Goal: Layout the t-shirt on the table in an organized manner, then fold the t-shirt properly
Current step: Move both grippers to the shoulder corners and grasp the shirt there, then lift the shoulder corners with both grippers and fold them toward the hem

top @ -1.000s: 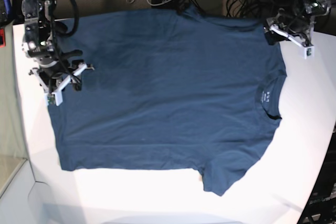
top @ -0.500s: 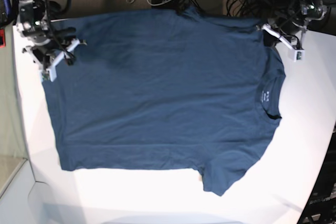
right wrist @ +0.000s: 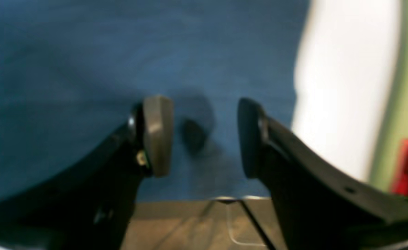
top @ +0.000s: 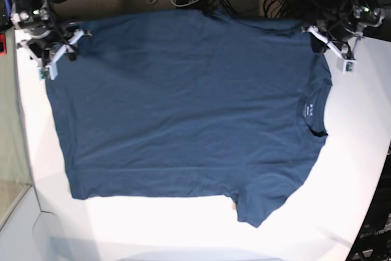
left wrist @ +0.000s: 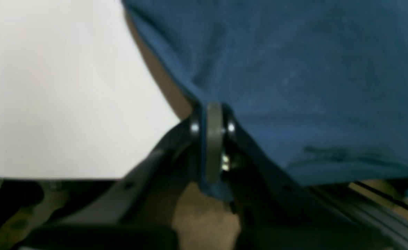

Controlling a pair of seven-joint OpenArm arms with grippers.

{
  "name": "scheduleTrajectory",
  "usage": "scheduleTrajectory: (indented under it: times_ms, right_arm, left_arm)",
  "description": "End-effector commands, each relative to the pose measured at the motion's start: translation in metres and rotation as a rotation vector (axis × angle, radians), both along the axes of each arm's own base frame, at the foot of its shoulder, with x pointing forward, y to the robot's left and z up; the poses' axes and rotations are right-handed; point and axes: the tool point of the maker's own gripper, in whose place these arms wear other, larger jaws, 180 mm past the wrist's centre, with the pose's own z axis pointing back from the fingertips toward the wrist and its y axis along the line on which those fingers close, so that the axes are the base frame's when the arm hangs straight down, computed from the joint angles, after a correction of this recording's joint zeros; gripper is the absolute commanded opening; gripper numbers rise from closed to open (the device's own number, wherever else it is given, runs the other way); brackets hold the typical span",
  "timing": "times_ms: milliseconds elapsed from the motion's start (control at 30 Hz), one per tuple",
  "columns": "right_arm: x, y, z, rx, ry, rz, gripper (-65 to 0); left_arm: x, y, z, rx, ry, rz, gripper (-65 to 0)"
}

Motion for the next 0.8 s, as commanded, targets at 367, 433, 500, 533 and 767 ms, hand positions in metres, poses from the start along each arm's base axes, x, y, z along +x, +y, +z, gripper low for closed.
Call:
scheduleTrajectory:
  times_ms: [367, 433, 500, 533, 767]
  right_arm:
    - [-0.013, -0.026, -0.014, -0.033, 0.054, -0.036, -34.0]
    - [-0.014, -0.026, -0.014, -0.033, 0.056, -0.036, -34.0]
    - [-0.017, -0.025, -0.018, -0.031, 0.071, -0.037, -34.0]
    - [-0.019, -0.027, -0.021, -0.032, 0.079, -0.042, -34.0]
    - [-0.029, -0.024, -0.038, -0.007, 0.137, 0.004, -35.9]
  left_arm:
    - [0.019, 0.017, 0.018, 0.045, -0.064, -0.017, -64.7]
    - [0.02, 0.017, 0.019, 0.047, -0.065, -0.018, -64.7]
    - [0.02, 0.017, 0.019, 0.047, -0.065, -0.018, -64.7]
    - [0.021, 0.017, 0.02, 0.048, -0.068, -0.018, -64.7]
    - [0.021, 0.017, 0.022, 0.053, -0.072, -0.021, -64.7]
